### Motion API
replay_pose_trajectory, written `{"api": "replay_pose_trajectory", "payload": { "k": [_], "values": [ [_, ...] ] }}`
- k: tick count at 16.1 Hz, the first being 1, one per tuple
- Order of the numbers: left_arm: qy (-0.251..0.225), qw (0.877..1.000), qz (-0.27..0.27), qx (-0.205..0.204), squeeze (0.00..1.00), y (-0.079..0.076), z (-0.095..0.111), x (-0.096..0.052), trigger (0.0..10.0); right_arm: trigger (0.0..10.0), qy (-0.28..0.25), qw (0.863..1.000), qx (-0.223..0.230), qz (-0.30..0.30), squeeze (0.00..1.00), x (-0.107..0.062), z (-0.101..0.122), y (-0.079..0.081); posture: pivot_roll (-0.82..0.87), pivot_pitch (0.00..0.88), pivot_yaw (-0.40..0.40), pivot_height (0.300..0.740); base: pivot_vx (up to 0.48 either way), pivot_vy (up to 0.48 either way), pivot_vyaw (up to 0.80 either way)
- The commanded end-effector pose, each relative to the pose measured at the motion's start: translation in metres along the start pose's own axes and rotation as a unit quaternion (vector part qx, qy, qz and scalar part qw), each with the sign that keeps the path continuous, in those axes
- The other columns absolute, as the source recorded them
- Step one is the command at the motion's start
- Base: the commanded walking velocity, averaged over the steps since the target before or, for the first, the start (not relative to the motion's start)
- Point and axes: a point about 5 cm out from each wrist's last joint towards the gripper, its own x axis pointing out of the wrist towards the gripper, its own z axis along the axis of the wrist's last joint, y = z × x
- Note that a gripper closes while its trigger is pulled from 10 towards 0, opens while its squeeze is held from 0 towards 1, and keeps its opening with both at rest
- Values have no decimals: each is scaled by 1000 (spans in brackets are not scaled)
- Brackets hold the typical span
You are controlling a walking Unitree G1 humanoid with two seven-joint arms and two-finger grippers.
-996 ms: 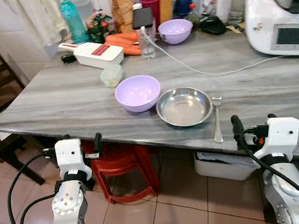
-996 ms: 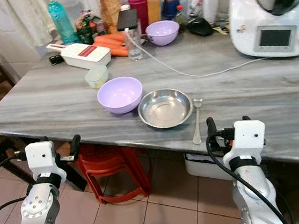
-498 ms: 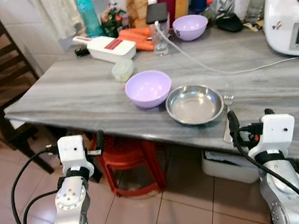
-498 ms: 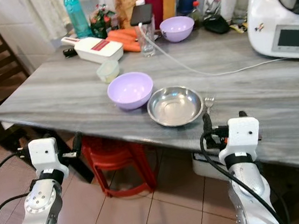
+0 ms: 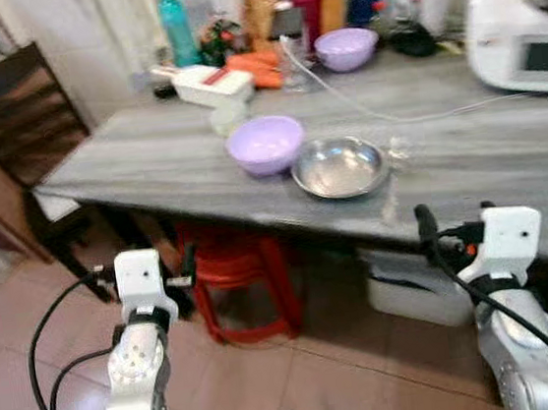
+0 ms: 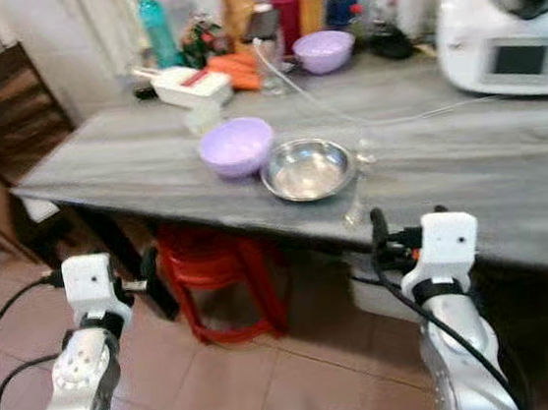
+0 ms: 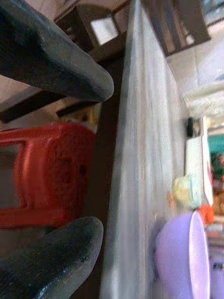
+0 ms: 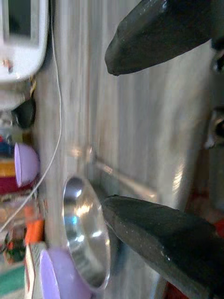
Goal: Setting the table
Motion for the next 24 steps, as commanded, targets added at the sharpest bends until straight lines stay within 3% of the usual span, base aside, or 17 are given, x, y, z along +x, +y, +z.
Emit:
{"api": "replay_pose_trajectory", "payload": {
  "k": [1, 5, 13, 16, 24],
  "values": [
    [0, 1000, 14, 9, 0, 9, 0, 0, 10000, 10000, 5, 1000, 13, 10, 0, 1, -1, 7, -124, 21, 96, 740, -292, 0, 0],
    [2, 1000, 13, 11, 0, 9, -1, 0, 10000, 10000, 10, 1000, 15, 4, 0, 1, -3, 5, -123, 22, 96, 740, -294, 0, 0],
    [-1, 1000, 7, 13, 0, 7, 0, 1, 10000, 10000, 13, 1000, 19, 5, 0, 3, -4, 6, -124, 21, 95, 740, -295, 0, -702],
    [-5, 1000, 1, 13, 0, 6, 1, 2, 10000, 10000, 10, 1000, 19, 8, 0, 5, -3, 8, -124, 21, 95, 740, -294, 0, 0],
    [-36, 997, -65, -36, 0, -9, 18, 3, 10000, 10000, 3, 1000, 14, -4, 0, 4, 0, 5, -130, 38, 96, 740, 0, -35, 0]
  ]
}}
